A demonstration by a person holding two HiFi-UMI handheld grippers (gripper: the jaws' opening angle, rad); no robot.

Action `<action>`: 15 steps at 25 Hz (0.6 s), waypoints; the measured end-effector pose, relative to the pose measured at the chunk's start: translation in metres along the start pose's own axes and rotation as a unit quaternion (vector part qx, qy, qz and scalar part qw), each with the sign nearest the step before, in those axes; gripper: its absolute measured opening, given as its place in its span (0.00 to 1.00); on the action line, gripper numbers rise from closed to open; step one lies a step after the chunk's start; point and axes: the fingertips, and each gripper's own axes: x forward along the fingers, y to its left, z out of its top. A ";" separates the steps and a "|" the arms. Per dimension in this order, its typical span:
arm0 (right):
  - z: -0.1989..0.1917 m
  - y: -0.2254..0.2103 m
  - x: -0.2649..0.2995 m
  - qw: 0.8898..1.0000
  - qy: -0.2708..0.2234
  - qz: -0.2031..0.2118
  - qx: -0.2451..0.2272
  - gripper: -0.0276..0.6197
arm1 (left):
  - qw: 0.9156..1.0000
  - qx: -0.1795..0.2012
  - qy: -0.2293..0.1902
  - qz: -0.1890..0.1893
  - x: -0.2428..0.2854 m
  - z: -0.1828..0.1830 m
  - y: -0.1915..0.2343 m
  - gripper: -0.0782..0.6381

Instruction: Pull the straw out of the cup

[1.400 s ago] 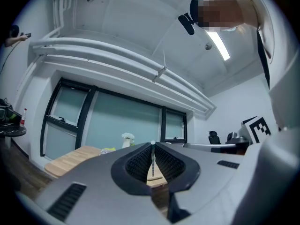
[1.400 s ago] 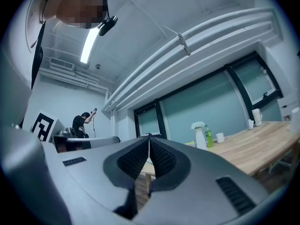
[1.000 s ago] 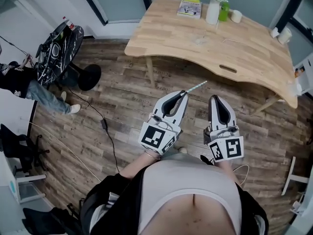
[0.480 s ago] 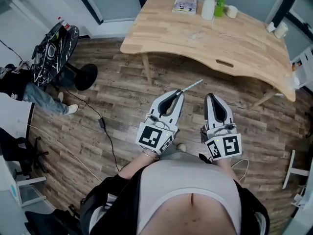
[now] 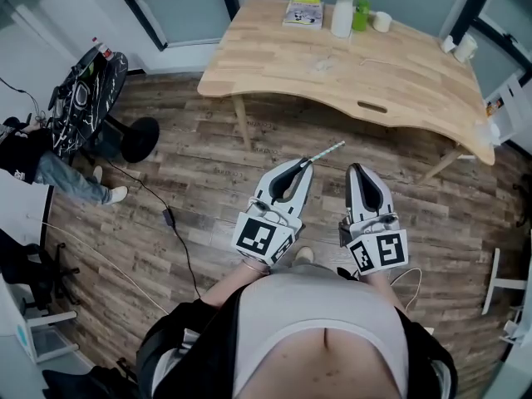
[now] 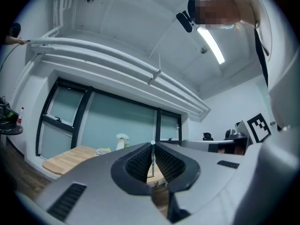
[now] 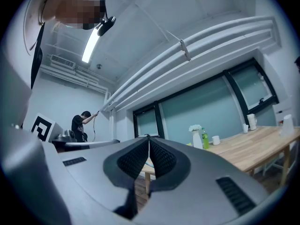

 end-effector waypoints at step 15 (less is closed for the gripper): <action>-0.009 0.093 -0.046 1.000 0.003 -0.018 0.005 0.09 | 1.000 0.015 -0.008 -0.006 -0.105 0.019 -0.001 0.15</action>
